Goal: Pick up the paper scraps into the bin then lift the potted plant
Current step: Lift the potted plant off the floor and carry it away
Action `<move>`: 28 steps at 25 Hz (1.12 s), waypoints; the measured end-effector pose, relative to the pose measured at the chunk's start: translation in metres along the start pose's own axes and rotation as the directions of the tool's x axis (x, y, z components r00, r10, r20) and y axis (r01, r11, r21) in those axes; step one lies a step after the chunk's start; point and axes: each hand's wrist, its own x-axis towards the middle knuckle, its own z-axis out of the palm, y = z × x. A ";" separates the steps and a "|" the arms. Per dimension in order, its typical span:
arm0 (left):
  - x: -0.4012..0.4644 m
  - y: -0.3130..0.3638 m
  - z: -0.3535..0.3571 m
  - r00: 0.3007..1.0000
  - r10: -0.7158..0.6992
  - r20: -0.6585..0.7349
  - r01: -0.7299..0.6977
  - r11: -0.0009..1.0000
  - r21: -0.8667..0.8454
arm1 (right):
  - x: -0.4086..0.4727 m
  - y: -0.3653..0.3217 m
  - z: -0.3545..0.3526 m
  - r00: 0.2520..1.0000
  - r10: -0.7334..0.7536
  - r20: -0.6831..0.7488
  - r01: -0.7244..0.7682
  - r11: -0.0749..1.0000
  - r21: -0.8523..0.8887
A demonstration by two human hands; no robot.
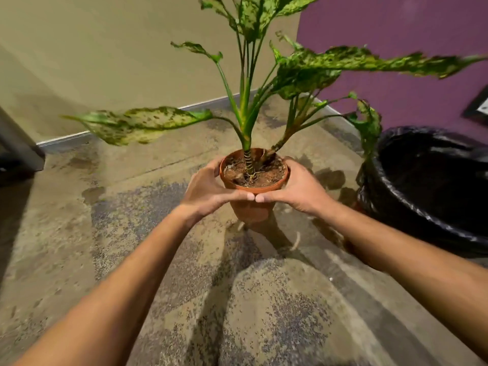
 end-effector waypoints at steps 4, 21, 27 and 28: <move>0.029 0.061 -0.029 1.000 0.013 0.028 -0.011 0.998 -0.069 | 0.009 -0.049 -0.048 0.995 -0.043 -0.090 0.039 0.998 -0.045; 0.127 0.489 -0.276 0.982 -0.003 0.188 0.039 0.981 -0.190 | 0.039 -0.440 -0.353 0.978 0.022 -0.206 -0.021 1.000 0.007; 0.143 0.628 -0.339 0.977 -0.026 0.212 0.067 0.980 -0.187 | 0.035 -0.560 -0.458 0.983 0.097 -0.154 -0.088 0.994 0.061; 0.147 0.646 -0.347 0.976 -0.020 0.216 0.057 0.984 -0.168 | 0.034 -0.574 -0.473 0.985 0.093 -0.148 -0.082 0.994 0.074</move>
